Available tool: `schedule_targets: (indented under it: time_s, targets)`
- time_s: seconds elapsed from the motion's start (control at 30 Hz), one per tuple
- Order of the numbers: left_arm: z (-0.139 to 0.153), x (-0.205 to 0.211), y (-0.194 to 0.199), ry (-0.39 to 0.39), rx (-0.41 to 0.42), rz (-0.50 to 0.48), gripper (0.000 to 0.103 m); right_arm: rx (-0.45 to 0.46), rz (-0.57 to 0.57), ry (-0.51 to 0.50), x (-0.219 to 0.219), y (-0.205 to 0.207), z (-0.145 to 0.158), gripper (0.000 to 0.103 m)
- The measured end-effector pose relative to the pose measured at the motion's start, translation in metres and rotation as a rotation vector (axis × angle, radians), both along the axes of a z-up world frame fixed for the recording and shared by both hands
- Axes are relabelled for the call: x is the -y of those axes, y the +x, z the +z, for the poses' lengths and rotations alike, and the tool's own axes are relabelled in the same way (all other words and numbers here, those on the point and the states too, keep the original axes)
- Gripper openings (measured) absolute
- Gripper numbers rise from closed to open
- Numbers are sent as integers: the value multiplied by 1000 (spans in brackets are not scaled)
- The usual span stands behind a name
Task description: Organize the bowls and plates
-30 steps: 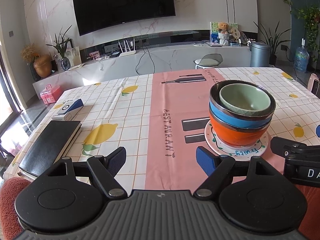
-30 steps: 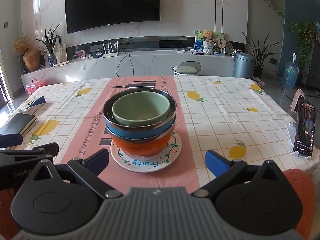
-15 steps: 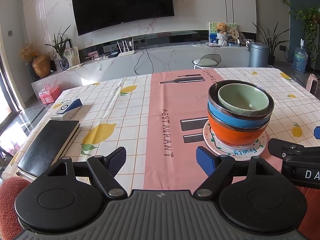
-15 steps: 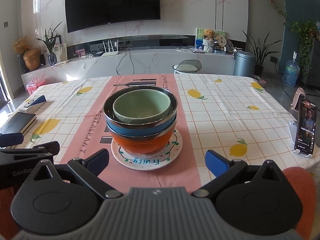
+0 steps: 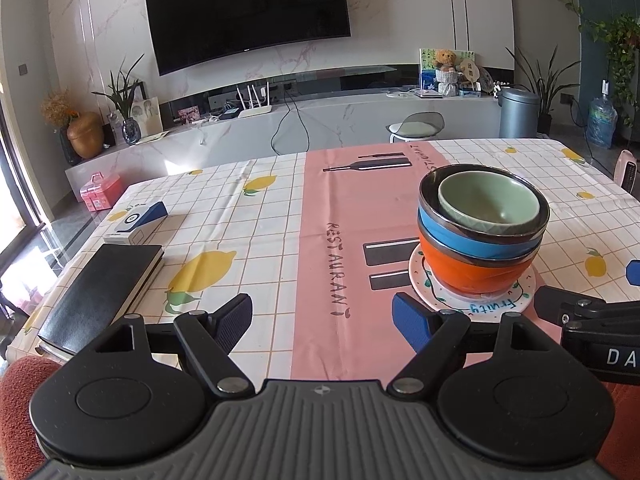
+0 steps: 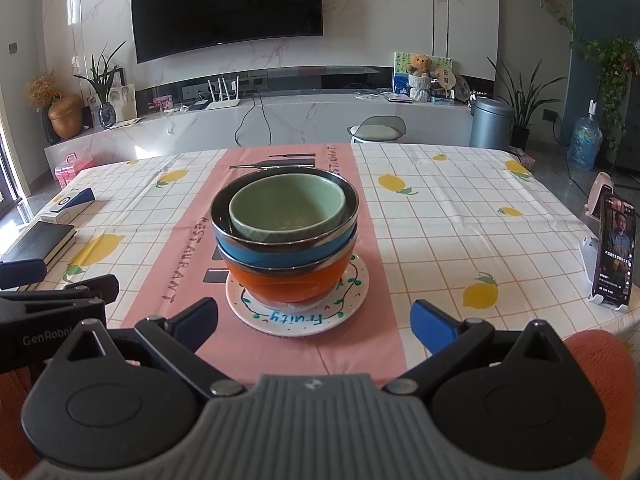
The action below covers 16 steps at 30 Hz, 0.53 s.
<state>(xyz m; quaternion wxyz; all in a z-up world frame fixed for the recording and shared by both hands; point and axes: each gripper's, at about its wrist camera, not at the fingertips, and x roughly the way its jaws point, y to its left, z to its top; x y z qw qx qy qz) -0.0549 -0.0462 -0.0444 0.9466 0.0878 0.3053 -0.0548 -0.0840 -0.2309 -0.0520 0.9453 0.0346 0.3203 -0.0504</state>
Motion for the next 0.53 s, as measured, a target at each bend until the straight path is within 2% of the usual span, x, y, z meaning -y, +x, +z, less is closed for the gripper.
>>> schedule_targets:
  time_s: [0.53]
  targets:
    - [1,-2,-1,-5,-1,8,93,-14,1,10,1,1,-3,100]
